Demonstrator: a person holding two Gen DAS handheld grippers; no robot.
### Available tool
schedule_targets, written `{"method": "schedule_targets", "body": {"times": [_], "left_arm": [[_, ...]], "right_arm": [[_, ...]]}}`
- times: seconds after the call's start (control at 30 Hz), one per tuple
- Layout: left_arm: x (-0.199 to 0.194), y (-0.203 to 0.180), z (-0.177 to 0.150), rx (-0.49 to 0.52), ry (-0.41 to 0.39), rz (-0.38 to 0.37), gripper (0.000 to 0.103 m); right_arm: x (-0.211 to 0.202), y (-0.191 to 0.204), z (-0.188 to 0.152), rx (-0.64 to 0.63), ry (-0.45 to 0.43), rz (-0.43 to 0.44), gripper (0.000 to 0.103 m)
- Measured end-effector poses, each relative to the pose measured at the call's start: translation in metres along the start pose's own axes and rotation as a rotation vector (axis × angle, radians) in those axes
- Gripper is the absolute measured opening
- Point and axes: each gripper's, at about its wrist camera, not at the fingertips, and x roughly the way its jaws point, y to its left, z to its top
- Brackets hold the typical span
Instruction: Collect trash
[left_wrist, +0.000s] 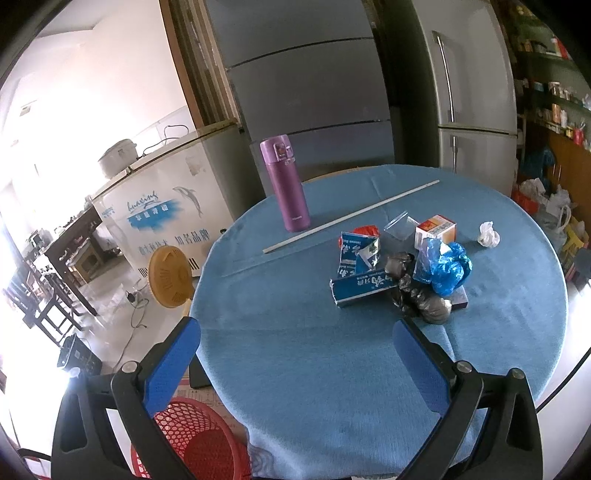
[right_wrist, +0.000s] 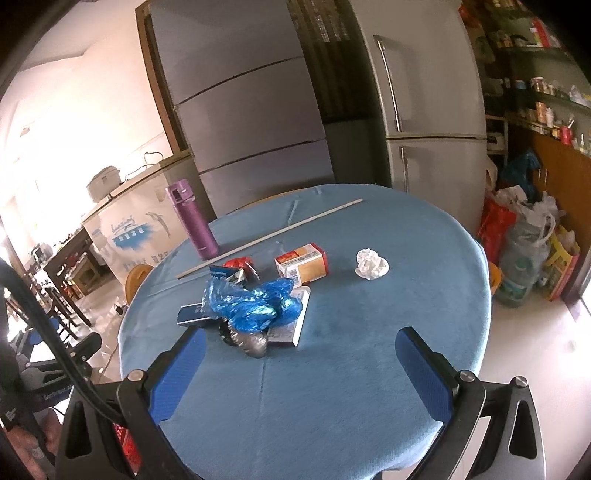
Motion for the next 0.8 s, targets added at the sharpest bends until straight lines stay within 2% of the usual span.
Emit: {"method": "schedule_targets", "body": {"times": [0.27,0.37,0.57,0.73,0.8], "left_arm": [[0.016,-0.008,0.012,0.021,0.019,0.004,0.103],[0.026,-0.014,0.019,0.032,0.044,-0.031,0.103],[0.067,-0.028,0.043,0.009,0.168,-0.246,0.103],[0.098,-0.041,0.052,-0.036,0.247,-0.327,0.103],[0.104,-0.049,0.056,-0.051,0.254,-0.363,0.103]], "right_arm": [[0.018,-0.013,0.008,0.03,0.02,-0.011,0.103],[0.03,-0.022,0.016,0.04,0.026,-0.023,0.103],[0.084,-0.061,0.045,0.082,0.06,-0.06,0.103],[0.139,-0.098,0.061,0.124,0.097,-0.098,0.101],[0.165,-0.11,0.068,0.128,0.126,-0.096,0.095]]}}
